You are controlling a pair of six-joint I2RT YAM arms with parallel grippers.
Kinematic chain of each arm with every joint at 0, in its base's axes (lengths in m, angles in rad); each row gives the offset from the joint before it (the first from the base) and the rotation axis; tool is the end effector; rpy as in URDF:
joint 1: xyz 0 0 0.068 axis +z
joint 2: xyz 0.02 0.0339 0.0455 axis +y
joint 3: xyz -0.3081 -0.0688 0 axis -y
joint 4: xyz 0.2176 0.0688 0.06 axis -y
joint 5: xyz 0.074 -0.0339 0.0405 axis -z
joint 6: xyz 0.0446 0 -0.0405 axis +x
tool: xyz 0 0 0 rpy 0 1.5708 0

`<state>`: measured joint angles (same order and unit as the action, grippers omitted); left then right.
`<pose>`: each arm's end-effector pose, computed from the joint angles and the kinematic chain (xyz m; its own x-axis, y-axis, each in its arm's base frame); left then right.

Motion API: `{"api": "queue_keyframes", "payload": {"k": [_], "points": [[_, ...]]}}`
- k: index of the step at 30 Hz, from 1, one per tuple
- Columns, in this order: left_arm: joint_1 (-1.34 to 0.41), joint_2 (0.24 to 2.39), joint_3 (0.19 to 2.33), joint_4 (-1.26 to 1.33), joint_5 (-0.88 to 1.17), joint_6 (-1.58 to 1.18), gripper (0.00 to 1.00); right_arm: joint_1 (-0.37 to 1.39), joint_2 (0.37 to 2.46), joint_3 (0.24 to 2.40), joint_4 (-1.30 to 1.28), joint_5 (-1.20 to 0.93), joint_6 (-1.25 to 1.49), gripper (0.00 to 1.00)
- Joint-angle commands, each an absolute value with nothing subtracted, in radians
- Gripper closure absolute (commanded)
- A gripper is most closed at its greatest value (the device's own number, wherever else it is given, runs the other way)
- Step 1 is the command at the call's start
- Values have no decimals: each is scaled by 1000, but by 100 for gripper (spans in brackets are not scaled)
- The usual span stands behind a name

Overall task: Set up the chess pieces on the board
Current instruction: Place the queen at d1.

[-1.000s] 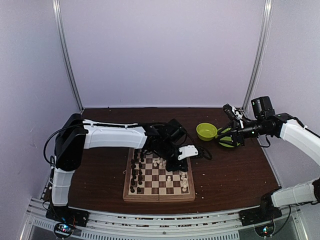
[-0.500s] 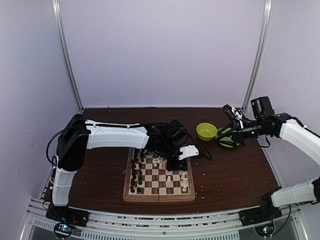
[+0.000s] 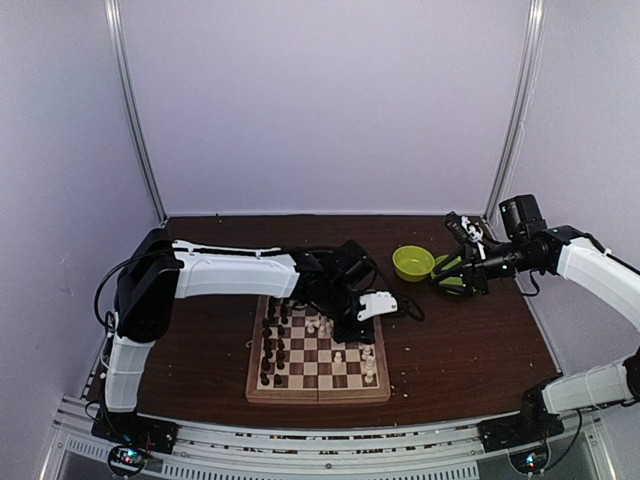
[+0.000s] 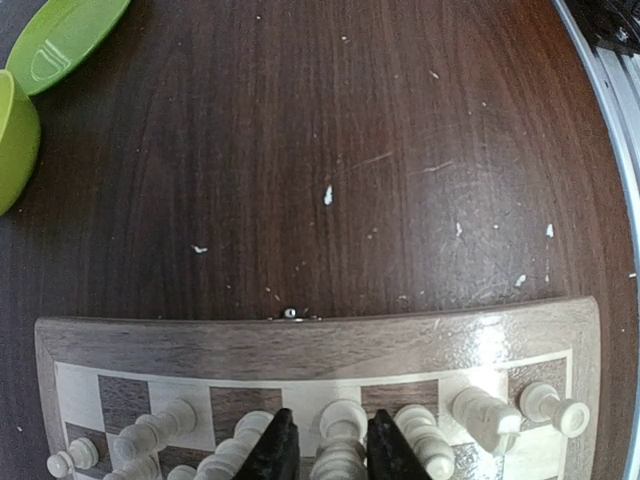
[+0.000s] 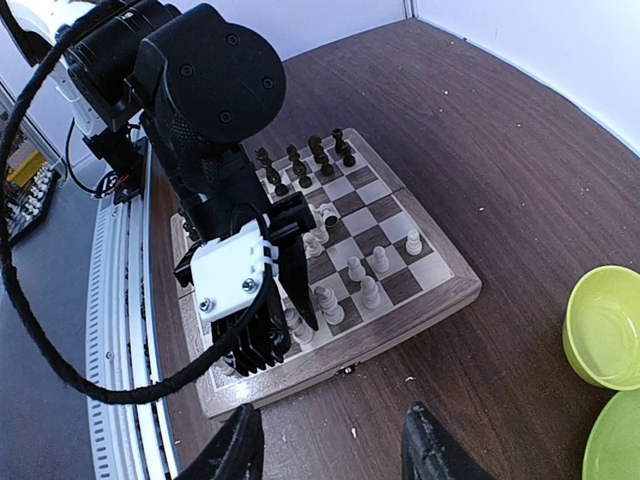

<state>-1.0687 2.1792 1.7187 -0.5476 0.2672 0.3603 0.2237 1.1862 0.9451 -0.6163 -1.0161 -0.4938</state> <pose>0.2207 -0.4265 0.2244 -0.0590 0.8139 -0.5779 0.9981 0.0574 -0.0209 0.1806 0.0800 0.3317 -0.3367 -0.3326 -0.8809 -0.9300 0.2640 0.2558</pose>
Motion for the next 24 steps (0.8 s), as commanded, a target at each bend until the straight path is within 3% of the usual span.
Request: {"api": "queue_keyframes", "payload": {"k": [1,11,19,24], "points": [[-1072,2198,1758,-531,261,354,72,219,1191,966,-628,-1029,-505,53],[-1073,2138,1748,-531,261,345,71,219,1191,966,-629,-1035,-503,53],[-1074,1989,1711,-531,322,333,70,219,1192,968,-630,-1038,-505,53],[-1071,1860,1625,-507,250,262,67,219,1192,964,-630,-1032,-511,53]]}}
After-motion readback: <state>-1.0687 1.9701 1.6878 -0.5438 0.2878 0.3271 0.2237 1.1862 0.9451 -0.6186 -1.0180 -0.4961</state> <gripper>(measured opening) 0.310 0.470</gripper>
